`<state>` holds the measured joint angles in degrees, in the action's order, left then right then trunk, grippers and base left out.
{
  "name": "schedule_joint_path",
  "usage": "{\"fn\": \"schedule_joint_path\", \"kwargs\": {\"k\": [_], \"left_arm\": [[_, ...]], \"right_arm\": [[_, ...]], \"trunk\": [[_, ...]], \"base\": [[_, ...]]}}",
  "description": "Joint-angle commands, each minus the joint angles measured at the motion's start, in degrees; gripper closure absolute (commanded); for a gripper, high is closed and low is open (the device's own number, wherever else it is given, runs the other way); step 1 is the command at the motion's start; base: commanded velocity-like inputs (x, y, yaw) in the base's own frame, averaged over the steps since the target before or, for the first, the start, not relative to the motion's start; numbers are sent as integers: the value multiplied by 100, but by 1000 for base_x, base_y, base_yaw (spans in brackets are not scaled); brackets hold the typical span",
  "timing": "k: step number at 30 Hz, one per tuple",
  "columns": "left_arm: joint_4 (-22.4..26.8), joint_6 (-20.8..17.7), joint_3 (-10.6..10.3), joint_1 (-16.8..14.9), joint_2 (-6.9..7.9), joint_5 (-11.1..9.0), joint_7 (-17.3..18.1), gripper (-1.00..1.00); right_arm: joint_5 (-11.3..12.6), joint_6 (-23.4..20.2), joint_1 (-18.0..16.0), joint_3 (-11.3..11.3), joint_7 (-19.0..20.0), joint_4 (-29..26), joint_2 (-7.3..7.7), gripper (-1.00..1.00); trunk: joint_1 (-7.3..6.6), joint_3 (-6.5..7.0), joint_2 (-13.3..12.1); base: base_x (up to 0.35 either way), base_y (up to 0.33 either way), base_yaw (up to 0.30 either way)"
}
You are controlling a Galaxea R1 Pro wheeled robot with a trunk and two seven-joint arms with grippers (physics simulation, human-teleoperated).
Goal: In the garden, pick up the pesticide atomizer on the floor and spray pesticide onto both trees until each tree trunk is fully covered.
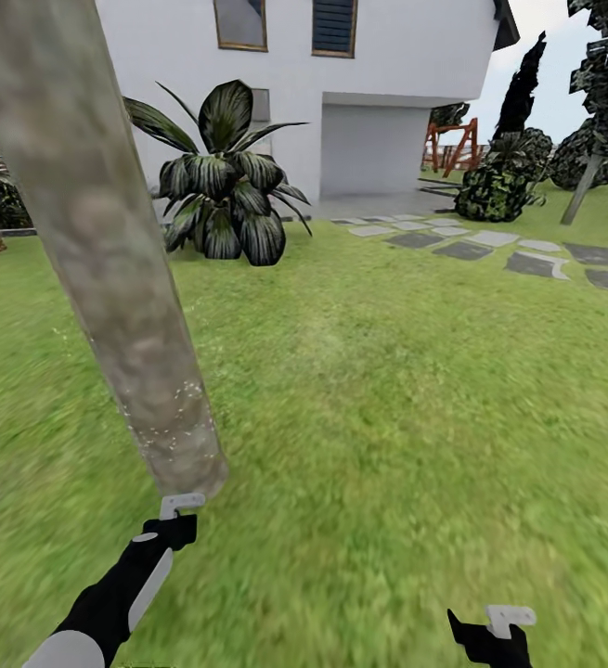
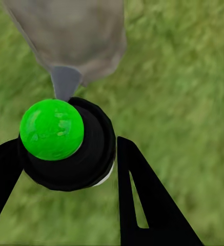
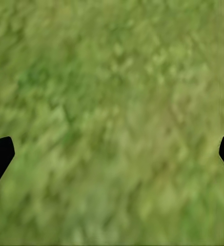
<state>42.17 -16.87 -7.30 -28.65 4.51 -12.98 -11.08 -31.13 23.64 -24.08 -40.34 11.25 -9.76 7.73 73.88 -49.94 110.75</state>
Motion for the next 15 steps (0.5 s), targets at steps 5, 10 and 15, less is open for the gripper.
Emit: {"fn": "schedule_joint_path", "kwargs": {"k": [5, 10, 15], "left_arm": [[1, 0, 0, 0, 3, 6, 1, 100], [-7, 0, 0, 0, 5, 6, 1, 100], [-6, 0, 5, 0, 8, 6, 1, 100]], "right_arm": [[-3, 0, 0, 0, 0, 0, 0, -100], [-2, 0, 0, 0, -2, 0, 0, -100], [-7, 0, 0, 0, -8, 0, 0, -100]], "trunk": [[0, 0, 0], [0, 0, 0], [0, 0, 0]], "base": [[5, -270, 228], [0, -271, 275], [0, -226, 276]]}}
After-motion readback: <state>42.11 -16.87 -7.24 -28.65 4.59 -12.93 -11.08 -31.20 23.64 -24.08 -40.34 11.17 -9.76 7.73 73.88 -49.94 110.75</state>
